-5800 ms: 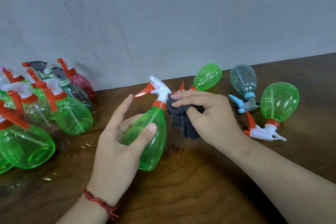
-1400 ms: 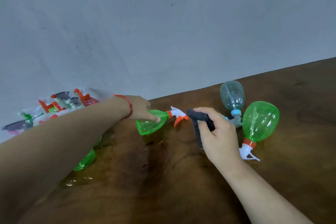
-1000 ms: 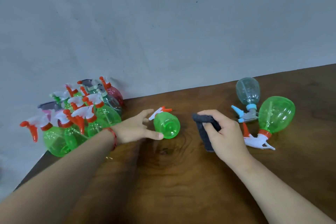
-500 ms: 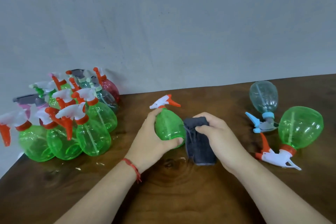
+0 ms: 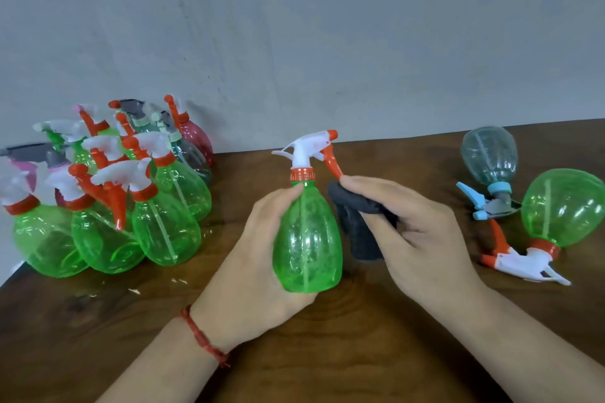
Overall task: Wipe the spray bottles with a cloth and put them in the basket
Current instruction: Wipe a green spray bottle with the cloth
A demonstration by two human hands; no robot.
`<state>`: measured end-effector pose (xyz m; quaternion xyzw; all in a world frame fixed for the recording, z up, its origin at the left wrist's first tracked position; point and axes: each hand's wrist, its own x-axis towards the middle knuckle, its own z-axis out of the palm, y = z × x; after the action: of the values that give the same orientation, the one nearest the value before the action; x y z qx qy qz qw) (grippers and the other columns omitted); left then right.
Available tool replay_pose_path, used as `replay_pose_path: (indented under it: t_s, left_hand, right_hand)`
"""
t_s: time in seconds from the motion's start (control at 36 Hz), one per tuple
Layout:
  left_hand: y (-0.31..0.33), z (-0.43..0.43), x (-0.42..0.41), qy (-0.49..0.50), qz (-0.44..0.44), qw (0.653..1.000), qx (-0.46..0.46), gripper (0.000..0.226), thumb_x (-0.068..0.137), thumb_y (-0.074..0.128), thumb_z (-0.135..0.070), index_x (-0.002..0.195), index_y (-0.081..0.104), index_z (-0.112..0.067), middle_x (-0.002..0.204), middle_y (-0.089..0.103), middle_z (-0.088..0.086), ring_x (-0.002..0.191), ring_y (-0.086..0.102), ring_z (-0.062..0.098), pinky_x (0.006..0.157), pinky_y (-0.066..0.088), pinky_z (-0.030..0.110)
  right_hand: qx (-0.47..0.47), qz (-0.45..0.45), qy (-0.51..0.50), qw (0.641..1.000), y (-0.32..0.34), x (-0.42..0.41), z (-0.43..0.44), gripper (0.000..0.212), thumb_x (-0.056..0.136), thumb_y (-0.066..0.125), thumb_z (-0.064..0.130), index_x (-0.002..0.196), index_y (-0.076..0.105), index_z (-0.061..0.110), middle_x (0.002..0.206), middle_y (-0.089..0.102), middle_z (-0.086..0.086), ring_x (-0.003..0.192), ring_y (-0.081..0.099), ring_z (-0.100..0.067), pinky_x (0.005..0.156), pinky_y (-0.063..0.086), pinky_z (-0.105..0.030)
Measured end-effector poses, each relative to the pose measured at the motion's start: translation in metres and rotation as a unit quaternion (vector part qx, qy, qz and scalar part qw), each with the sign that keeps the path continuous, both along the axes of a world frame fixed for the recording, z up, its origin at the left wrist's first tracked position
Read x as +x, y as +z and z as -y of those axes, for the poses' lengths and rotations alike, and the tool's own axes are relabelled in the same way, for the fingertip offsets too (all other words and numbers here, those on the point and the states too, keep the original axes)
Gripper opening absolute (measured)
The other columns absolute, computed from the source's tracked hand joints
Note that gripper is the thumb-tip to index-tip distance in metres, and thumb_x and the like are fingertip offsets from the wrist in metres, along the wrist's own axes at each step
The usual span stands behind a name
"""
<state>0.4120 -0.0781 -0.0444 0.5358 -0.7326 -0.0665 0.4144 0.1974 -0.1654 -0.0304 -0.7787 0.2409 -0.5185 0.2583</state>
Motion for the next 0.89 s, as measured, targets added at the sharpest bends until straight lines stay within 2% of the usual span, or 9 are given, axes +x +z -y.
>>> replay_pose_path:
  t_s: [0.06, 0.11, 0.22, 0.36, 0.47, 0.53, 0.64, 0.75, 0.89]
  left_hand:
    - [0.002, 0.002, -0.002, -0.015, 0.018, 1.000, -0.011, 0.112, 0.071, 0.099, -0.014, 0.162, 0.034, -0.011, 0.158, 0.039, 0.004, 0.152, 0.041, 0.020, 0.123, 0.032, 0.022]
    - [0.004, 0.002, -0.004, -0.024, 0.028, 0.999, -0.016, 0.111, 0.072, 0.098, -0.014, 0.162, 0.034, -0.009, 0.158, 0.039, 0.006, 0.152, 0.040, 0.021, 0.124, 0.032, 0.023]
    - [0.004, 0.000, -0.005, -0.037, 0.028, 0.999, -0.022, 0.110, 0.073, 0.098, -0.016, 0.161, 0.033, -0.006, 0.162, 0.039, 0.008, 0.154, 0.040, 0.020, 0.126, 0.032, 0.027]
    - [0.001, 0.000, -0.005, -0.033, 0.008, 0.999, -0.025, 0.108, 0.074, 0.098, -0.018, 0.160, 0.034, -0.005, 0.161, 0.042, 0.008, 0.151, 0.045, 0.022, 0.124, 0.037, 0.030]
    - [-0.002, 0.001, -0.001, 0.006, -0.007, 0.999, -0.038, 0.111, 0.072, 0.100, -0.022, 0.161, 0.035, -0.011, 0.159, 0.045, 0.000, 0.149, 0.048, 0.019, 0.123, 0.039, 0.031]
    - [-0.002, 0.000, 0.001, 0.032, -0.051, 0.997, -0.042, 0.113, 0.069, 0.102, -0.025, 0.161, 0.036, -0.017, 0.156, 0.047, -0.006, 0.146, 0.051, 0.017, 0.120, 0.043, 0.032]
    - [0.004, 0.001, 0.008, 0.068, -0.128, 0.988, -0.046, 0.113, 0.066, 0.101, -0.028, 0.159, 0.038, -0.024, 0.152, 0.051, -0.008, 0.140, 0.056, 0.014, 0.115, 0.047, 0.031]
    - [0.007, 0.001, 0.010, 0.090, -0.143, 0.984, -0.049, 0.110, 0.067, 0.098, -0.033, 0.159, 0.038, -0.025, 0.152, 0.051, -0.011, 0.138, 0.055, 0.005, 0.109, 0.045, 0.016]
    - [0.003, 0.000, 0.006, 0.062, -0.117, 0.990, -0.047, 0.113, 0.068, 0.100, -0.027, 0.161, 0.036, -0.023, 0.154, 0.050, -0.008, 0.141, 0.055, 0.015, 0.114, 0.047, 0.029]
  right_hand:
    - [-0.050, -0.020, -0.008, 0.998, -0.001, 0.002, -0.002, 0.052, 0.093, 0.063, -0.018, 0.129, 0.074, 0.018, 0.133, 0.070, 0.008, 0.128, 0.064, -0.005, 0.109, 0.048, -0.022]
    - [-0.059, -0.020, -0.013, 0.998, -0.002, 0.003, -0.002, 0.052, 0.093, 0.062, -0.019, 0.128, 0.075, 0.017, 0.133, 0.070, 0.006, 0.128, 0.063, -0.004, 0.109, 0.048, -0.023]
    - [-0.043, -0.010, -0.015, 0.999, -0.006, 0.006, -0.001, 0.048, 0.094, 0.062, -0.018, 0.125, 0.077, 0.016, 0.133, 0.071, 0.005, 0.127, 0.065, -0.008, 0.110, 0.050, -0.028]
    - [-0.009, -0.011, 0.031, 0.999, -0.008, 0.010, -0.004, 0.046, 0.097, 0.061, -0.017, 0.128, 0.075, 0.014, 0.139, 0.068, 0.004, 0.132, 0.062, -0.006, 0.113, 0.048, -0.028]
    - [-0.029, -0.053, 0.039, 0.997, -0.008, 0.009, -0.005, 0.060, 0.091, 0.057, -0.024, 0.129, 0.075, 0.018, 0.144, 0.065, 0.009, 0.135, 0.059, -0.005, 0.114, 0.047, -0.026]
    - [-0.037, -0.067, 0.046, 0.996, -0.009, 0.008, -0.008, 0.062, 0.090, 0.056, -0.024, 0.128, 0.076, 0.020, 0.145, 0.064, 0.010, 0.135, 0.058, -0.004, 0.113, 0.048, -0.025]
    - [-0.067, -0.103, 0.054, 0.991, -0.009, 0.007, -0.015, 0.056, 0.094, 0.057, -0.017, 0.127, 0.077, 0.022, 0.146, 0.063, 0.013, 0.135, 0.058, -0.004, 0.109, 0.053, -0.028]
    - [-0.104, -0.128, 0.047, 0.985, -0.008, 0.010, -0.021, 0.046, 0.099, 0.048, 0.002, 0.128, 0.077, 0.023, 0.147, 0.062, 0.012, 0.135, 0.057, -0.003, 0.107, 0.054, -0.027]
    - [-0.123, -0.122, 0.012, 0.985, -0.009, 0.011, -0.024, 0.044, 0.101, 0.046, 0.005, 0.130, 0.076, 0.020, 0.146, 0.063, 0.009, 0.136, 0.058, -0.005, 0.109, 0.052, -0.028]
